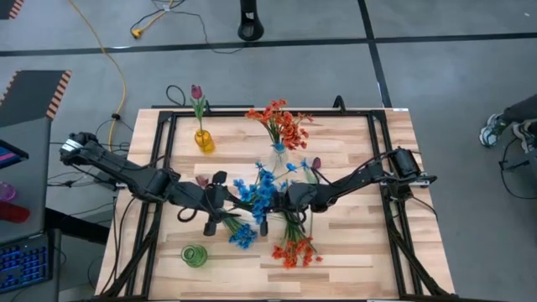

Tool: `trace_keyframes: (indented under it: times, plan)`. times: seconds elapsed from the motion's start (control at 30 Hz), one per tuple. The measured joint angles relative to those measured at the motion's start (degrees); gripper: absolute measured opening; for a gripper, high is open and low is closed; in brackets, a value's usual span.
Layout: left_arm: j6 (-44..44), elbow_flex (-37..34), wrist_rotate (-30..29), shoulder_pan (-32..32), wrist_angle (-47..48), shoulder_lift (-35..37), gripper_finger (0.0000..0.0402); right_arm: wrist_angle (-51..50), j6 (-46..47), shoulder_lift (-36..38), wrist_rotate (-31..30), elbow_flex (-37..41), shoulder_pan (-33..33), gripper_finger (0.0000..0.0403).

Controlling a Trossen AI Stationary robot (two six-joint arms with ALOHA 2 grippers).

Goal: Sort flowers into vase by color
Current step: Put the top blue flowers into the green vase

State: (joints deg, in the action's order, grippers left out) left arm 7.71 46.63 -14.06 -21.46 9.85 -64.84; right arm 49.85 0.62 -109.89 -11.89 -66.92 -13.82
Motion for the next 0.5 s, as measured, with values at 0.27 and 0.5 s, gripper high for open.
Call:
trace_keyframes:
  times: [0.27, 0.5]
  plan:
    - [0.28, 0.00, -0.13, -0.02, -0.19, 0.00, 0.0129, -1.36, -0.02, 0.00, 0.07, 0.00, -0.33, 0.0045]
    - [0.27, 0.00, -0.12, -0.02, -0.20, 0.00, 0.0047, -1.34, -0.04, 0.00, 0.08, 0.00, -0.33, 0.0045]
